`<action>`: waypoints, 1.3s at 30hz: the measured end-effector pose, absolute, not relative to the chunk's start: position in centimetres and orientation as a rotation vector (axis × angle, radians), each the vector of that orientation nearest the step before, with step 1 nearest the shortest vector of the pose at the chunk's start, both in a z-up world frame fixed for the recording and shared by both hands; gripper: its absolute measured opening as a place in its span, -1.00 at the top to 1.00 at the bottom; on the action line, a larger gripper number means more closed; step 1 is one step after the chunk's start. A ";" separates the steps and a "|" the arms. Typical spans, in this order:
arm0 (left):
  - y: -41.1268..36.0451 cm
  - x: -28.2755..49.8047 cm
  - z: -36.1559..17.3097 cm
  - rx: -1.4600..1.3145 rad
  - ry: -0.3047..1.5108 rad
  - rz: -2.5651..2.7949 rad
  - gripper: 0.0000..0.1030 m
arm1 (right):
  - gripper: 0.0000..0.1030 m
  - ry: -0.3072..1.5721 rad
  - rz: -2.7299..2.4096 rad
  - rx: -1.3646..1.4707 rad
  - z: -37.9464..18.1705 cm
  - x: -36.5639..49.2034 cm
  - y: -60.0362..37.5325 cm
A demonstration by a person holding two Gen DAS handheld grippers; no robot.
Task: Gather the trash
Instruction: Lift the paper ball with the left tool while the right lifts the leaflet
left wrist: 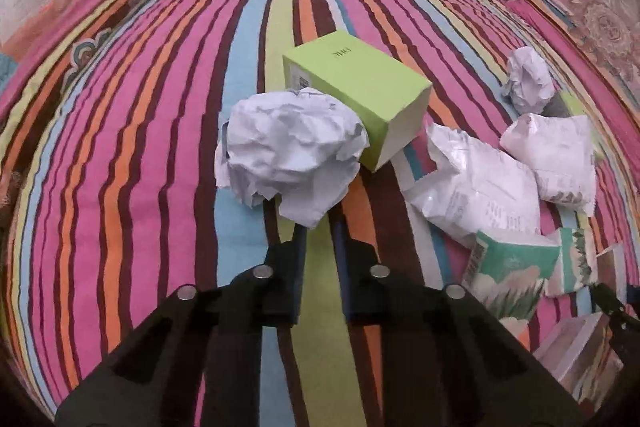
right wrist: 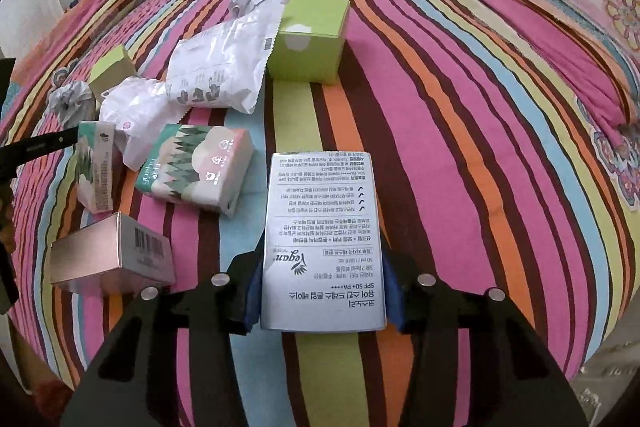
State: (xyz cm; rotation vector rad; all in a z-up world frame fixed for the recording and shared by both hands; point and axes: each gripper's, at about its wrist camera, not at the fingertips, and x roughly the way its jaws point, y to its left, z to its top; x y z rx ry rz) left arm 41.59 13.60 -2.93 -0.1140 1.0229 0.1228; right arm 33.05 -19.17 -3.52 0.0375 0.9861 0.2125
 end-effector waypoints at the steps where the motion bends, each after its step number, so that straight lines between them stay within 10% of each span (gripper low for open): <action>1: 13.7 41.5 -2.9 -0.119 1.023 0.119 0.72 | 0.12 0.988 0.217 0.045 -3.5 33.0 -19.2; 16: 14.5 42.5 -3.2 -0.173 1.045 0.035 0.76 | 0.11 0.987 0.262 0.049 -3.3 33.3 -18.4; 18: 14.6 42.3 -2.9 -0.184 1.004 0.008 0.35 | 0.11 0.985 0.265 0.042 -3.4 33.4 -18.3; 19: 14.6 42.2 -2.8 -0.187 0.996 0.000 -0.59 | 0.11 0.984 0.265 0.041 -3.4 33.5 -18.3; 20: 14.5 42.0 -2.7 -0.200 0.975 -0.022 -0.83 | 0.11 0.985 0.265 0.042 -3.5 33.6 -18.4; 34: 15.2 44.4 -2.5 -0.123 0.943 0.113 -0.83 | 0.11 0.988 0.270 0.069 -3.8 33.7 -18.9; 37: 14.6 45.6 -3.3 -0.105 1.025 0.105 -0.08 | 0.11 0.987 0.267 0.053 -3.7 33.6 -18.8; 39: 13.9 46.1 -3.3 -0.062 1.050 0.133 -0.08 | 0.11 0.988 0.262 0.041 -3.7 33.7 -18.7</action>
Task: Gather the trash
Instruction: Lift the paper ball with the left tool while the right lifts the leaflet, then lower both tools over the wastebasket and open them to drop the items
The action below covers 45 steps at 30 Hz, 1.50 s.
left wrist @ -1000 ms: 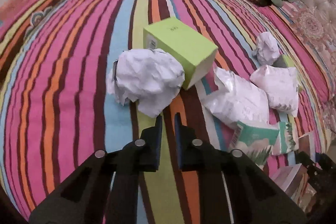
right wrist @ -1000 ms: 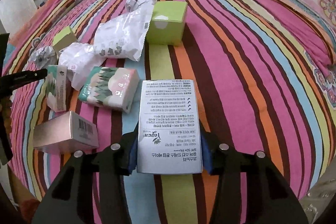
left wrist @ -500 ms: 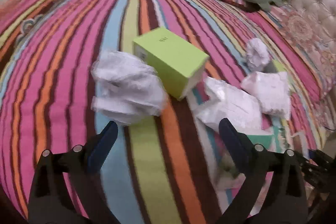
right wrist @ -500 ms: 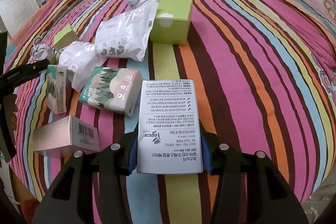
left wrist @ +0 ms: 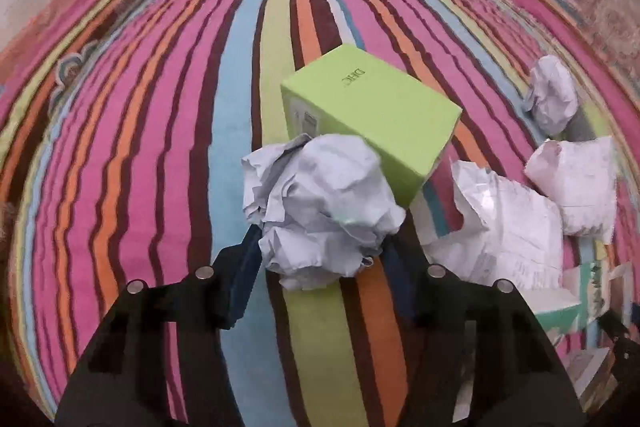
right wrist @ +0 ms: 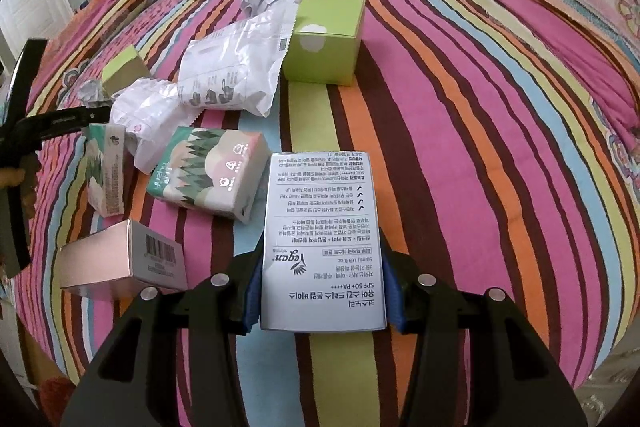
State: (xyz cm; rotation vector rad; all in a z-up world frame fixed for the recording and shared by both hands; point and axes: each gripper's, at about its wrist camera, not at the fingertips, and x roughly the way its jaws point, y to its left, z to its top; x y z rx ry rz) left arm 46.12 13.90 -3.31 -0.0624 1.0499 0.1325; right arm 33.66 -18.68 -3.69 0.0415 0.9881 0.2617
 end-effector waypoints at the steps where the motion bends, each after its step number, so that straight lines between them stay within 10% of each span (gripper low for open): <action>1: 13.6 46.1 -3.2 -0.046 1.055 0.136 -0.07 | 0.11 0.991 0.260 0.043 -3.7 33.7 -18.7; 22: 7.2 16.8 0.1 -0.203 0.941 -0.073 -0.07 | 0.11 0.950 0.368 0.220 0.4 20.8 -21.6; 45: 0.4 6.6 -18.4 -0.420 1.579 -0.118 -0.07 | 0.11 1.606 0.362 0.284 -15.2 11.8 -18.5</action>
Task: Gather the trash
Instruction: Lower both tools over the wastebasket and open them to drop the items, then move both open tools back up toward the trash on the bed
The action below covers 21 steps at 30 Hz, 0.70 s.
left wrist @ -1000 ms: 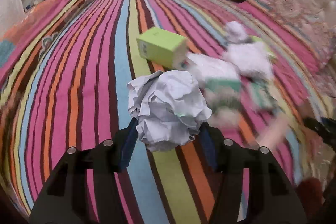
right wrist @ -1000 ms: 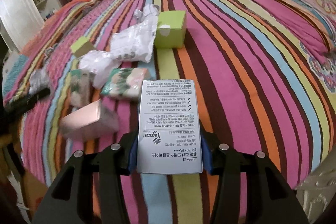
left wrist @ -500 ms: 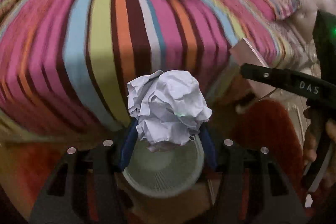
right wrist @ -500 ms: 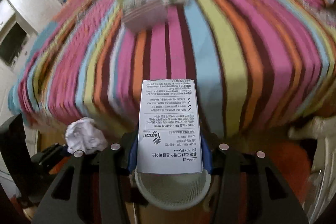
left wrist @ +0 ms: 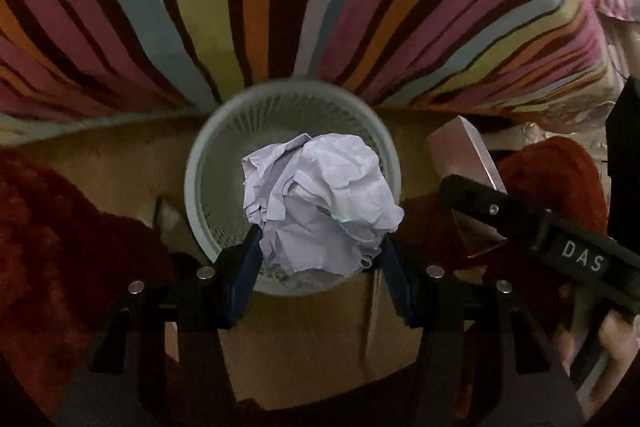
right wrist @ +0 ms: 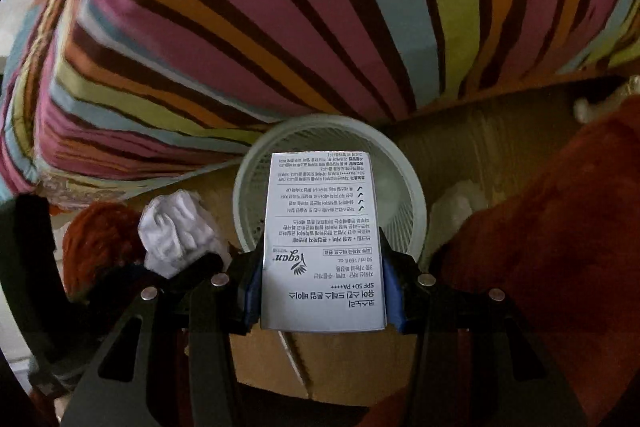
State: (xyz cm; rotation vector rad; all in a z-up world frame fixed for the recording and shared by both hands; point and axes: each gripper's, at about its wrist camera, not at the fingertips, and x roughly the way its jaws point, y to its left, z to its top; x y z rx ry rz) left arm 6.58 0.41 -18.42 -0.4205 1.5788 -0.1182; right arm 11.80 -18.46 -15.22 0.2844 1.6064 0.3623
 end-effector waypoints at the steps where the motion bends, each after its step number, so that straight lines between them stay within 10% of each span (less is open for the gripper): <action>1: 0.4 6.8 -19.1 -0.431 1.600 -0.117 -0.07 | 0.11 1.622 0.359 0.287 -15.5 11.6 -18.3; 9: -0.8 6.8 -22.5 -0.409 1.733 -0.090 -0.22 | 0.09 1.743 0.301 0.288 -19.2 10.5 -17.2; 15: -0.3 6.8 -22.3 -0.408 1.727 -0.058 -0.65 | -0.46 1.737 0.268 0.287 -20.1 10.5 -17.2; 21: -0.2 6.9 -21.5 -0.391 1.691 -0.036 -0.73 | -0.46 1.735 0.249 0.335 -20.6 10.7 -17.7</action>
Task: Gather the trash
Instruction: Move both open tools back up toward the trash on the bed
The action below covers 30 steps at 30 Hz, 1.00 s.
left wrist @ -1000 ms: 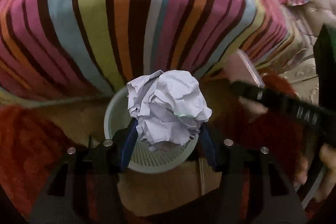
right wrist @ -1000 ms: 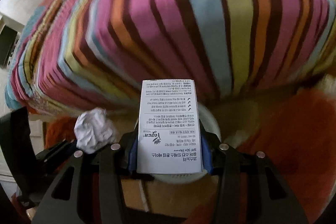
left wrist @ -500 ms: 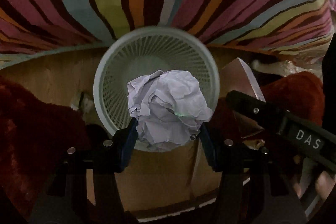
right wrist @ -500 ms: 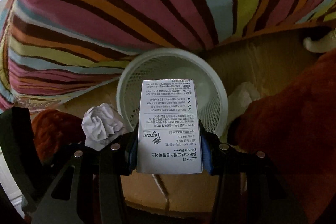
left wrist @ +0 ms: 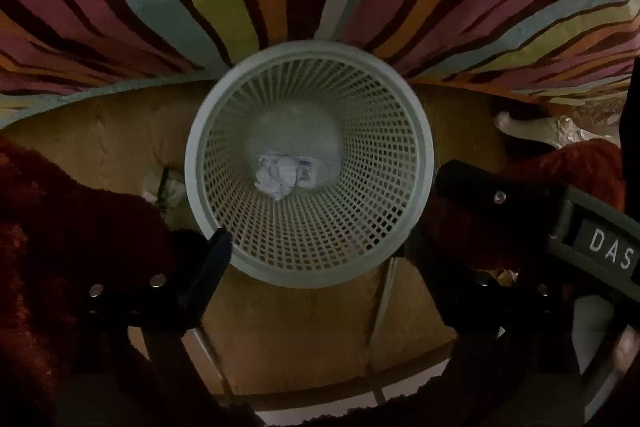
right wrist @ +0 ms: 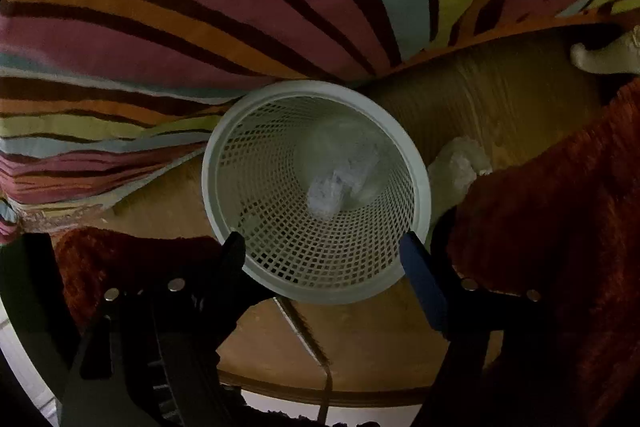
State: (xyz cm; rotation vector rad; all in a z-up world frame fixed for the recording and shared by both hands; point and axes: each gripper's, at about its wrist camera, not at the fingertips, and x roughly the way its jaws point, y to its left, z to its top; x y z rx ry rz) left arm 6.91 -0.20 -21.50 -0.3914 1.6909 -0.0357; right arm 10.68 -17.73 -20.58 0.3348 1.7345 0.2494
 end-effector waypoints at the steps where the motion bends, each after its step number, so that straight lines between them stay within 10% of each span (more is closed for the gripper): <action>1: -0.3 7.0 -21.3 -0.388 1.683 -0.036 -0.73 | -0.46 1.732 0.248 0.336 -20.6 10.7 -17.8; 30: 3.4 7.1 -6.5 -0.265 1.020 0.051 -0.79 | -0.46 0.973 0.282 0.186 -5.4 9.2 -21.1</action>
